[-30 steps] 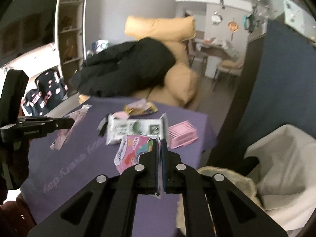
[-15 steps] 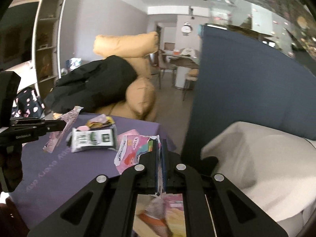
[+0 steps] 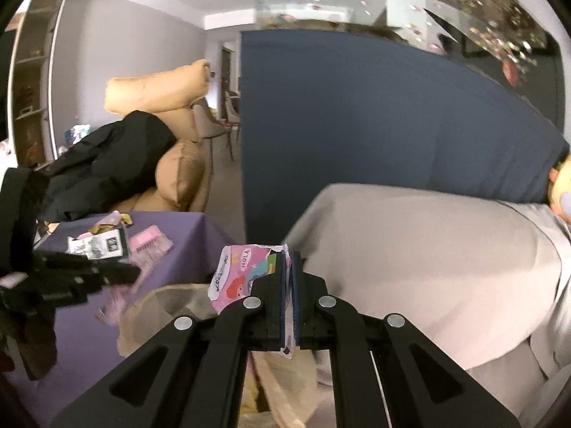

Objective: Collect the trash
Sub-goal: 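Open the left gripper to drop the candy wrapper into the bag, then open the right gripper to drop the Kleenex pack into the bag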

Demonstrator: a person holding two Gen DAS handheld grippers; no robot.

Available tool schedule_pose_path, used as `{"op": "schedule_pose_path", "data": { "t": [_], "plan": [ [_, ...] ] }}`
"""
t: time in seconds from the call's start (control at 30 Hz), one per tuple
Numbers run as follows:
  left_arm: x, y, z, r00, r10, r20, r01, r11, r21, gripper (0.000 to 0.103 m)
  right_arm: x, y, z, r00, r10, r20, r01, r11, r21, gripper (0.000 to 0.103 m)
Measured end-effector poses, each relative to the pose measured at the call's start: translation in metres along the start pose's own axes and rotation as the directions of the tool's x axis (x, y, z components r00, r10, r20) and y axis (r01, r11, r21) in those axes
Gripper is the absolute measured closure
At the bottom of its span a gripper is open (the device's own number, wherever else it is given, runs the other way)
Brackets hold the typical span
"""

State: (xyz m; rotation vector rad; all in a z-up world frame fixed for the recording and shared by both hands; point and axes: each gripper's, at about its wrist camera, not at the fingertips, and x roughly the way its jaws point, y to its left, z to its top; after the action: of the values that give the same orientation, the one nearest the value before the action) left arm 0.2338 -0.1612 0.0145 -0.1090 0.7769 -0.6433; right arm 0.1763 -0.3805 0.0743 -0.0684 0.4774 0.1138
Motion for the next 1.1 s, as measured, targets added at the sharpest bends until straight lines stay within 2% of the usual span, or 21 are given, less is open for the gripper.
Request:
{"op": "schedule_pose_path", "data": {
  "t": [0.07, 0.13, 0.17, 0.4, 0.57, 0.77, 0.93, 1.1],
  "plan": [
    [0.014, -0.003, -0.003, 1.0, -0.011, -0.029, 0.011, 1.0, 0.001, 0.092, 0.003, -0.006, -0.004, 1.0, -0.006, -0.008, 0.006, 1.0, 0.016, 0.098],
    [0.027, -0.006, -0.007, 0.998, -0.012, -0.066, 0.013, 1.0, 0.015, 0.078, 0.006, -0.012, -0.009, 1.0, -0.009, -0.017, 0.01, 0.999, 0.032, 0.098],
    [0.031, -0.006, -0.01, 0.997, -0.007, -0.078, 0.009, 1.0, 0.015, 0.075, 0.007, -0.013, -0.01, 1.0, -0.009, -0.02, 0.01, 0.999, 0.039, 0.098],
    [0.017, 0.014, -0.018, 0.997, 0.064, -0.048, -0.065, 0.998, -0.027, 0.073, 0.016, -0.008, -0.021, 0.999, 0.038, -0.034, -0.036, 0.997, 0.063, 0.098],
    [-0.019, 0.041, -0.028, 0.993, 0.117, -0.017, -0.118, 0.99, -0.084, 0.072, 0.028, 0.026, -0.023, 0.995, 0.085, -0.059, -0.084, 0.996, 0.011, 0.098],
    [-0.059, 0.077, -0.043, 0.978, 0.206, 0.004, -0.204, 0.97, -0.132, 0.07, 0.054, 0.063, -0.041, 0.988, 0.085, -0.13, -0.092, 0.994, -0.051, 0.098],
    [-0.085, 0.11, -0.062, 0.969, 0.245, 0.013, -0.237, 0.951, -0.199, 0.07, 0.08, 0.076, -0.064, 0.97, 0.112, -0.218, -0.121, 0.992, -0.03, 0.098],
    [-0.098, 0.137, -0.081, 0.963, 0.269, 0.003, -0.259, 0.93, -0.262, 0.07, 0.101, 0.085, -0.082, 0.94, 0.146, -0.31, -0.154, 0.988, -0.001, 0.098]
  ]
}}
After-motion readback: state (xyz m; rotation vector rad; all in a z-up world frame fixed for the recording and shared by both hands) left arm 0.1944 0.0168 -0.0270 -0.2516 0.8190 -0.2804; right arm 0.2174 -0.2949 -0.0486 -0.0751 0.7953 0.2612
